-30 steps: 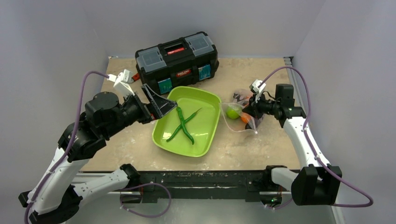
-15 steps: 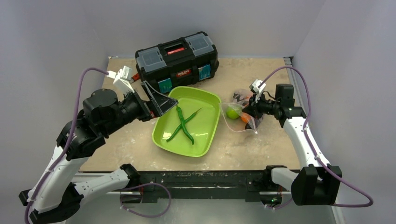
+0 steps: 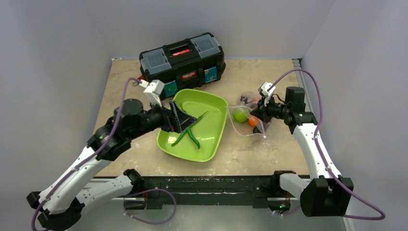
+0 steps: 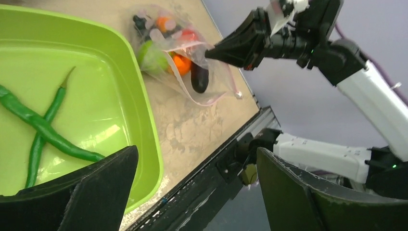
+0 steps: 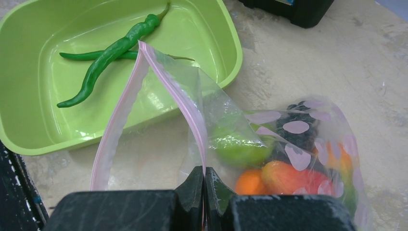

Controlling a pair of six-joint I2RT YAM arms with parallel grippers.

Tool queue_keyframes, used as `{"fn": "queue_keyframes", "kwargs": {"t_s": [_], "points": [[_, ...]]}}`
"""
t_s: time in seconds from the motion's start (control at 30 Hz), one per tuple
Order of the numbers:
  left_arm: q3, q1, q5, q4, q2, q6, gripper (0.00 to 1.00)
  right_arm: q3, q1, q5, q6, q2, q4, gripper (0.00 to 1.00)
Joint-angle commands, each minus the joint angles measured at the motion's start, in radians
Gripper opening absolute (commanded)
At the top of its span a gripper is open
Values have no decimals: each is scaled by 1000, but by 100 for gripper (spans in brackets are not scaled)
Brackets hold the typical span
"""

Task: Open the zip-top bag and remove the fake food
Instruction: Pick up the fake vegetable from the zipper food storage bag.

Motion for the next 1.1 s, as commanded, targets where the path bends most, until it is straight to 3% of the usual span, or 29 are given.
{"fn": "queue_keyframes", "kwargs": {"t_s": [0.0,0.1,0.23,0.4,0.57,0.83,1.07], "points": [[-96,6,218,300,46,88,91,43,-3,13,12,-43,14,0],[-135,-6,296,427,138,43,87,45,1,20,19,-42,18,0],[-139,-65,254,547,247,60,87,38,35,2,27,-42,21,0],[-131,-117,262,786,436,47,77,34,55,-15,46,-35,36,0],[-42,-185,229,802,611,73,70,32,64,4,62,-34,48,0],[1,-188,228,821,789,56,42,49,64,39,62,-34,46,0],[94,-188,212,808,909,50,39,59,72,13,62,-30,32,0]]}}
